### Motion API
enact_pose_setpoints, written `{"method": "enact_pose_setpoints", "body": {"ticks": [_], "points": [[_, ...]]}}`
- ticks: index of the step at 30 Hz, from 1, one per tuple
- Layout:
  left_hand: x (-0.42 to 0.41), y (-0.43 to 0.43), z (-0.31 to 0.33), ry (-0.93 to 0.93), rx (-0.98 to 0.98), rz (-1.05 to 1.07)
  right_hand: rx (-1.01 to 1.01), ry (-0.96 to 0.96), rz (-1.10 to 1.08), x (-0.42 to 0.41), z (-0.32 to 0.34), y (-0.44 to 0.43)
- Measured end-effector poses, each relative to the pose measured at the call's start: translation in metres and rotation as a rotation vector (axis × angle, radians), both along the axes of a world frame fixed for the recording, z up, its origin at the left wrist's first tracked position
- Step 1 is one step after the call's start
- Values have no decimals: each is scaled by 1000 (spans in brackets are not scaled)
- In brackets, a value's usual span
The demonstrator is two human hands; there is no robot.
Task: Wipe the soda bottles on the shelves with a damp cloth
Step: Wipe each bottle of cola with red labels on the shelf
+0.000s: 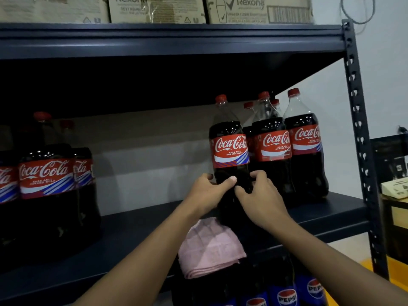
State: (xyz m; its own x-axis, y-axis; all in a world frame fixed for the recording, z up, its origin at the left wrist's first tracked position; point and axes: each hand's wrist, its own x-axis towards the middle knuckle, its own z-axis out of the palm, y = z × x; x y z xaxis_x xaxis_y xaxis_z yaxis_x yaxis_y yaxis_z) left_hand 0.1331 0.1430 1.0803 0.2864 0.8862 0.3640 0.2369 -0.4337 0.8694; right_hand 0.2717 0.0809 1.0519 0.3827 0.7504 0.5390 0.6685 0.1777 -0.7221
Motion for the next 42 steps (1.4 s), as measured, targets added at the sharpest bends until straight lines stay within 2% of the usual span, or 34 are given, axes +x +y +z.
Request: {"method": "enact_pose_setpoints", "body": {"ticks": [6, 17, 24, 28, 34, 37, 39, 42], "points": [[-36, 22, -3, -22, 46, 62, -62, -105, 55, -26, 15, 23], [-135, 55, -12, -3, 69, 285, -169, -85, 376, -108, 35, 61], [-193, 16, -24, -80, 100, 323, -165, -196, 479, -143, 37, 36], [-208, -11, -30, -119, 128, 338, -126, -271, 466, -152, 38, 20], [-215, -36, -33, -89, 159, 360, -101, -235, 572, -139, 30, -3], [-216, -43, -32, -89, 140, 352, -179, -201, 685, -123, 26, -11], [-215, -46, -31, -89, 127, 346, -289, -368, 655, -111, 20, -13], [-213, -49, -31, -110, 117, 347, -469, -858, 473, -103, 1, -17]]}}
